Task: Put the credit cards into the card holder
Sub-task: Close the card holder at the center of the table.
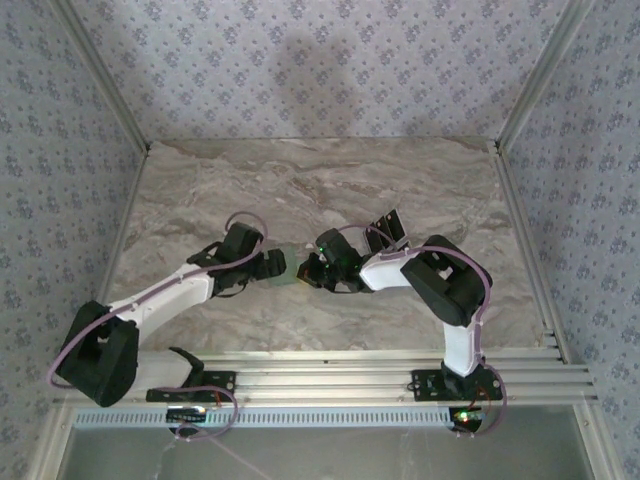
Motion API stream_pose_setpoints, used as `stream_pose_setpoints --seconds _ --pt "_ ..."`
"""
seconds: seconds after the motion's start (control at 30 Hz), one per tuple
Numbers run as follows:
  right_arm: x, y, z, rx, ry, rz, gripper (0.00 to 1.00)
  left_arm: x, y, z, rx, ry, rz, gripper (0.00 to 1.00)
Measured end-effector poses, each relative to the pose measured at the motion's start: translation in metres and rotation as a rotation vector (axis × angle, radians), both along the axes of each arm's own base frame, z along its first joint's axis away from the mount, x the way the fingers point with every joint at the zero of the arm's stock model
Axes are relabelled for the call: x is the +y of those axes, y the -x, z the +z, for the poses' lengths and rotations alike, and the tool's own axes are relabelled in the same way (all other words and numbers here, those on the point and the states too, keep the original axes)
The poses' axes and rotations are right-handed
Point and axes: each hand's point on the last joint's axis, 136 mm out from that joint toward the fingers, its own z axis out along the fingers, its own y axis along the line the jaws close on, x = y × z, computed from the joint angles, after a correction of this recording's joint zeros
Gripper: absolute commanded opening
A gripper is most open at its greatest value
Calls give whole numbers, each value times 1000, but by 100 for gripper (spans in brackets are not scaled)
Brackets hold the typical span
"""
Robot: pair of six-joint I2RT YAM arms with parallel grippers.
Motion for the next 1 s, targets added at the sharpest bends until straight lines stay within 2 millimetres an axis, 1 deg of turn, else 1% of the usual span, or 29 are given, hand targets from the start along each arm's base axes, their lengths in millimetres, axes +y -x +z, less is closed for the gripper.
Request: stream_pose_setpoints --seconds 0.17,0.5,0.63,0.83,0.93,1.0 --pt "0 0 0 3 3 0 0 8 11 -18 39 -35 -6 97" --pt "0 0 0 5 4 1 0 12 13 -43 79 -76 2 96" --pt "1 0 0 8 4 2 0 16 13 -48 86 -96 12 92" --pt "0 -1 1 14 13 18 0 19 12 -51 87 -113 29 91" --pt "-3 -2 6 2 49 45 7 19 12 -52 86 -120 31 91" --pt "-8 -4 17 -15 78 68 17 19 12 -52 87 -123 34 91"
